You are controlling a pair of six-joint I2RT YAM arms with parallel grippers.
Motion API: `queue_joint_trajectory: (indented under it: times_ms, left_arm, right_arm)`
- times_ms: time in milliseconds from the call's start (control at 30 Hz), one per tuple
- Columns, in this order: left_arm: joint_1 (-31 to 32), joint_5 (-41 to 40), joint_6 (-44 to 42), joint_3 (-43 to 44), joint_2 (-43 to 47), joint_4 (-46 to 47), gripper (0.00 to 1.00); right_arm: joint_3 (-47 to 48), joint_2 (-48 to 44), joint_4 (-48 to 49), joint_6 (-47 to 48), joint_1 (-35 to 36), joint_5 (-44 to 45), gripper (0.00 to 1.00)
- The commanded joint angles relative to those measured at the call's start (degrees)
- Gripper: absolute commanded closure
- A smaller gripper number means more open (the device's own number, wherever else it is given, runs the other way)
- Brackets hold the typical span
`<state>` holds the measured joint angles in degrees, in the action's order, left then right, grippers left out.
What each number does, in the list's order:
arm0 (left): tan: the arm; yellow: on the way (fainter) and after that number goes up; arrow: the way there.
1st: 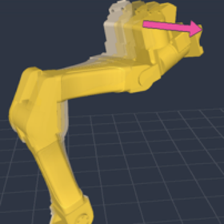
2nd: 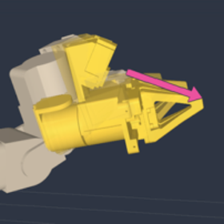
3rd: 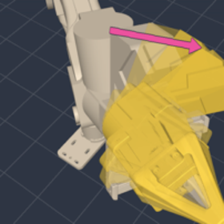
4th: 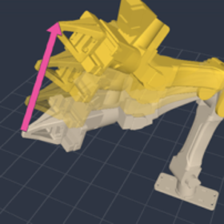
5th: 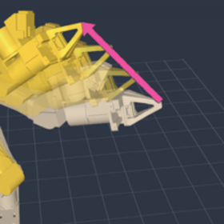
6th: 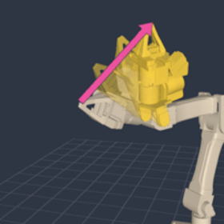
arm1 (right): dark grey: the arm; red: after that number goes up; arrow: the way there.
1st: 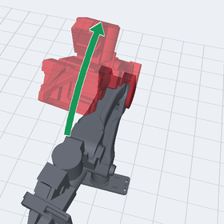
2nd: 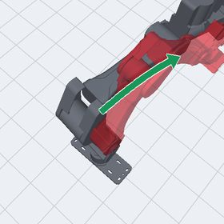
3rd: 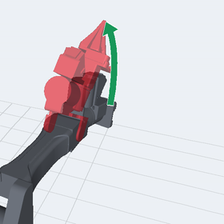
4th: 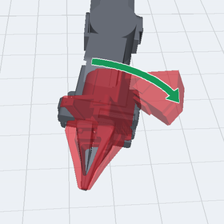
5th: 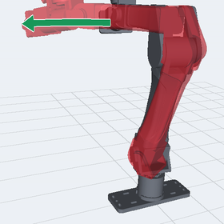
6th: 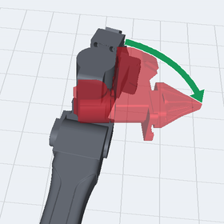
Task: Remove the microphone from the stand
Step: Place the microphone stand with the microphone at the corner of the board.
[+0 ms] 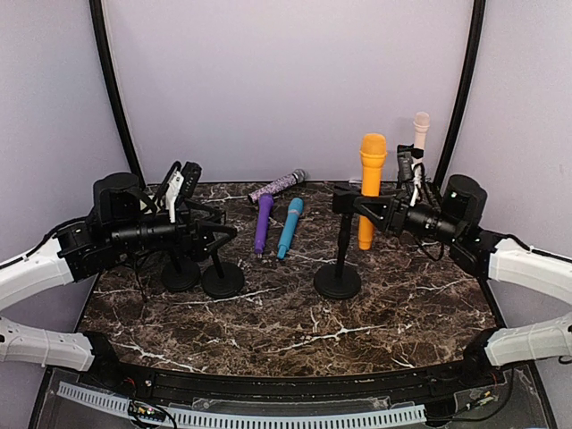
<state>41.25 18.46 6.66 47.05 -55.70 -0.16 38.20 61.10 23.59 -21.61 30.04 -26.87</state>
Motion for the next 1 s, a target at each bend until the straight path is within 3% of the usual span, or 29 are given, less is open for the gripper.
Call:
queue_joint_trajectory:
  times_ms: [0, 133, 367, 967]
  left_arm:
    - [2.8, 2.5, 1.7, -0.8, 2.8, 0.9, 0.16]
    - [3.3, 5.0, 4.5, -3.7, 5.9, 4.2, 0.16]
    - [4.2, 6.0, 5.2, -4.7, 8.1, 1.0, 0.16]
    - [5.9, 7.8, 2.0, -2.5, 0.4, 3.6, 0.16]
  right_arm:
    - [1.0, 3.0, 12.6, -2.0, 8.5, 3.7, 1.0]
    - [3.2, 8.8, 15.8, -1.6, 14.4, 3.7, 1.0]
    - [7.5, 16.3, 20.3, -0.7, 19.1, 1.8, 1.0]
    - [6.4, 23.8, 25.8, 1.0, 20.4, -4.9, 1.0]
